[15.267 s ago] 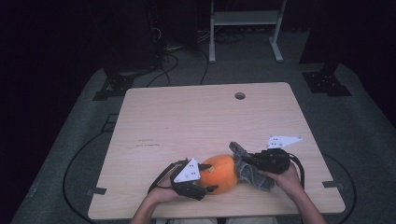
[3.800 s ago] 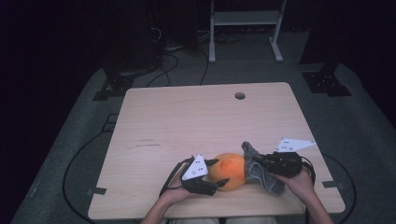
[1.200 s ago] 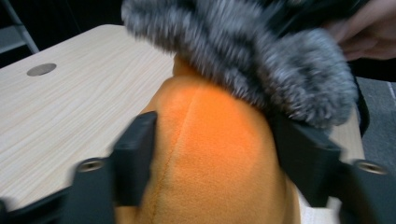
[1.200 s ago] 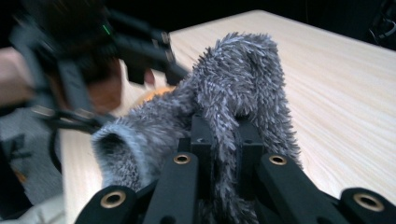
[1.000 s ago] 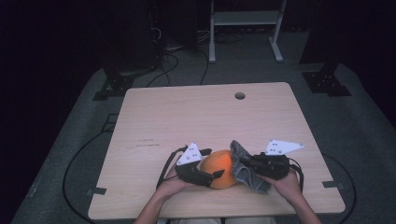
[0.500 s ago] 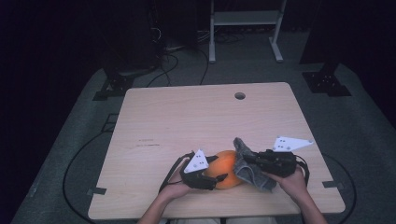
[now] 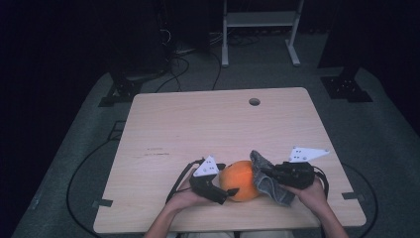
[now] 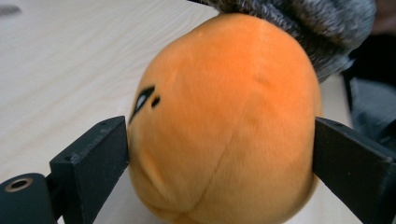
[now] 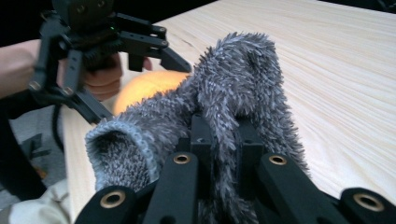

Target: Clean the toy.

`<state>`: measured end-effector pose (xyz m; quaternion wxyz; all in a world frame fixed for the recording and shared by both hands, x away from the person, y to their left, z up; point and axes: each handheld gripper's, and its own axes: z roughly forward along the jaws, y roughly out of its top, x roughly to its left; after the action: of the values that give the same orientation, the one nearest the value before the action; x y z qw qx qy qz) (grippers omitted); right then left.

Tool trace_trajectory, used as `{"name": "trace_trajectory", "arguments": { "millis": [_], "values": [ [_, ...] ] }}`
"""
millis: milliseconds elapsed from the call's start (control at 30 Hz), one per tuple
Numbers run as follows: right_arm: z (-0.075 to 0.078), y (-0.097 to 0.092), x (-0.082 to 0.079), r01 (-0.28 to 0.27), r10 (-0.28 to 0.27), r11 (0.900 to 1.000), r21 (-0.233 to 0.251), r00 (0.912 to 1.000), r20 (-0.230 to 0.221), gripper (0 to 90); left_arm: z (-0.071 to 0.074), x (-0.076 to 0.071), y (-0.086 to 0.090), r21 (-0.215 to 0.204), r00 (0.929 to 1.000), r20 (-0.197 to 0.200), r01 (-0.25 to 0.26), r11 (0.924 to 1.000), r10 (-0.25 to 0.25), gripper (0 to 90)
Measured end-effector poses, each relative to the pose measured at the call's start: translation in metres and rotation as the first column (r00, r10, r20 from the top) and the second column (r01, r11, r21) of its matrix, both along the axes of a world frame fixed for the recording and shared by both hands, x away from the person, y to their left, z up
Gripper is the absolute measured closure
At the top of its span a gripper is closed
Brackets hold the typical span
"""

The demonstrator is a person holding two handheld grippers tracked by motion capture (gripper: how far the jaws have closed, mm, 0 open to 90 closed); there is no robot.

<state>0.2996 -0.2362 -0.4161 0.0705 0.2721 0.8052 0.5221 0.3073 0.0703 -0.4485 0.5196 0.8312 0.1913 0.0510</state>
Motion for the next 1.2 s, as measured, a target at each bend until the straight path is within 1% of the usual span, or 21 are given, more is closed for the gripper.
{"name": "trace_trajectory", "arguments": {
  "millis": [67, 133, 200, 233, 300, 333, 367, 467, 500, 533, 600, 667, 700, 733, 767, 867, 933, 1033, 1133, 1167, 1200],
  "values": [
    [-0.002, -0.007, 0.002, 0.02, -0.02, 0.9998, 0.008, 0.9998, -0.009, 81.0, -0.003, -0.002, -0.001, -0.014, 0.9998, 0.01, 0.016, 0.9998, -0.016, 8.0],
    [-0.005, -0.012, 0.003, 0.037, -0.036, 0.9992, 0.014, 0.999, -0.027, 81.1, -0.003, -0.004, -0.001, -0.021, 0.9991, 0.034, 0.024, 0.9995, -0.023, 14.0],
    [-0.006, -0.015, 0.002, 0.045, -0.044, 0.999, 0.009, 0.9986, -0.028, 81.0, 0.002, -0.008, -0.002, -0.015, 0.9976, 0.069, 0.009, 0.9998, -0.008, 25.4],
    [-0.003, -0.014, 0.001, 0.053, -0.053, 0.9986, 0.002, 0.9983, -0.023, 81.0, 0.004, -0.009, -0.002, -0.02, 0.9971, 0.076, 0.004, 0.9998, -0.002, 31.1],
    [0.005, -0.012, -0.003, 0.059, -0.059, 0.9981, -0.019, 0.9982, 0.013, 81.0, 0.012, -0.011, -0.002, -0.018, 0.9929, 0.117, -0.021, 0.9996, 0.023, 34.9],
    [0.012, -0.011, -0.006, 0.053, -0.053, 0.9985, -0.015, 0.9981, 0.032, 81.0, 0.018, -0.013, -0.002, -0.016, 0.99, 0.135, -0.037, 0.9992, 0.038, 36.0],
    [0.019, -0.009, -0.011, 0.034, -0.035, 0.9994, 0.008, 0.9978, 0.057, 81.1, 0.02, -0.013, -0.002, -0.011, 0.9899, 0.135, -0.042, 0.999, 0.043, 36.4],
    [0.033, 0.004, -0.019, -0.019, 0.016, 0.9989, 0.042, 0.9957, 0.091, 81.1, 0.026, -0.015, -0.001, 0.006, 0.9906, 0.134, -0.031, 0.9995, 0.029, 36.4],
    [0.035, 0.011, -0.021, -0.035, 0.031, 0.9988, 0.033, 0.9944, 0.101, 81.1, 0.027, -0.016, -0.001, 0.003, 0.9922, 0.123, -0.018, 0.9998, 0.018, 36.6],
    [0.034, 0.02, -0.023, -0.043, 0.042, 0.999, 0.007, 0.9929, 0.112, 81.1, 0.029, -0.016, 0.0, -0.003, 0.993, 0.118, -0.01, 0.9999, 0.011, 36.7],
    [0.029, 0.028, -0.021, -0.043, 0.044, 0.9989, -0.016, 0.9935, 0.105, 81.1, 0.033, -0.018, 0.001, -0.015, 0.9931, 0.117, -0.013, 0.9998, 0.014, 36.7],
    [0.02, 0.026, -0.016, -0.013, 0.014, 0.9998, -0.016, 0.9969, 0.078, 81.2, 0.033, -0.018, 0.004, -0.021, 0.9917, 0.127, -0.017, 0.9996, 0.019, 36.5],
    [0.014, 0.025, -0.014, 0.005, -0.004, 0.9998, -0.021, 0.9982, 0.06, 81.2, 0.03, -0.017, 0.004, -0.023, 0.9928, 0.119, -0.015, 0.9996, 0.018, 36.0],
    [0.008, 0.023, -0.012, 0.005, -0.005, 1.0, 0.0, 0.9993, 0.038, 81.2, 0.029, -0.017, 0.003, -0.025, 0.993, 0.117, -0.014, 0.9996, 0.017, 33.9],
    [0.006, 0.022, -0.011, 0.007, -0.007, 1.0, 0.005, 0.9997, 0.026, 81.2, 0.028, -0.016, 0.002, -0.031, 0.9935, 0.113, -0.01, 0.9995, 0.014, 31.5],
    [0.003, 0.02, -0.01, 0.015, -0.015, 0.9997, -0.02, 0.9996, 0.022, 81.2, 0.026, -0.012, 0.004, -0.067, 0.9935, 0.113, 0.006, 0.9977, 0.001, 20.2],
    [0.001, 0.017, -0.009, 0.017, -0.017, 0.9998, -0.013, 0.9998, 0.012, 81.2, 0.023, -0.01, 0.007, -0.089, 0.9932, 0.116, 0.024, 0.9957, -0.014, 16.3],
    [-0.003, 0.013, -0.006, 0.029, -0.029, 0.9995, -0.012, 0.9996, 0.003, 81.2, 0.017, -0.006, 0.007, -0.066, 0.9957, 0.091, 0.023, 0.9976, -0.017, 10.5],
    [-0.006, 0.009, -0.003, 0.042, -0.042, 0.9991, -0.01, 0.9991, -0.005, 81.1, 0.012, -0.004, 0.007, -0.085, 0.9972, 0.073, 0.024, 0.9961, -0.018, 12.6],
    [-0.007, 0.008, -0.003, 0.044, -0.044, 0.999, -0.007, 0.9989, -0.012, 81.1, 0.012, -0.005, 0.006, -0.082, 0.9971, 0.075, 0.017, 0.9965, -0.011, 15.4],
    [-0.006, 0.008, -0.003, 0.045, -0.045, 0.999, -0.009, 0.999, -0.008, 81.1, 0.013, -0.007, 0.005, -0.071, 0.9959, 0.091, 0.007, 0.9974, 0.0, 20.8]
  ]
}}
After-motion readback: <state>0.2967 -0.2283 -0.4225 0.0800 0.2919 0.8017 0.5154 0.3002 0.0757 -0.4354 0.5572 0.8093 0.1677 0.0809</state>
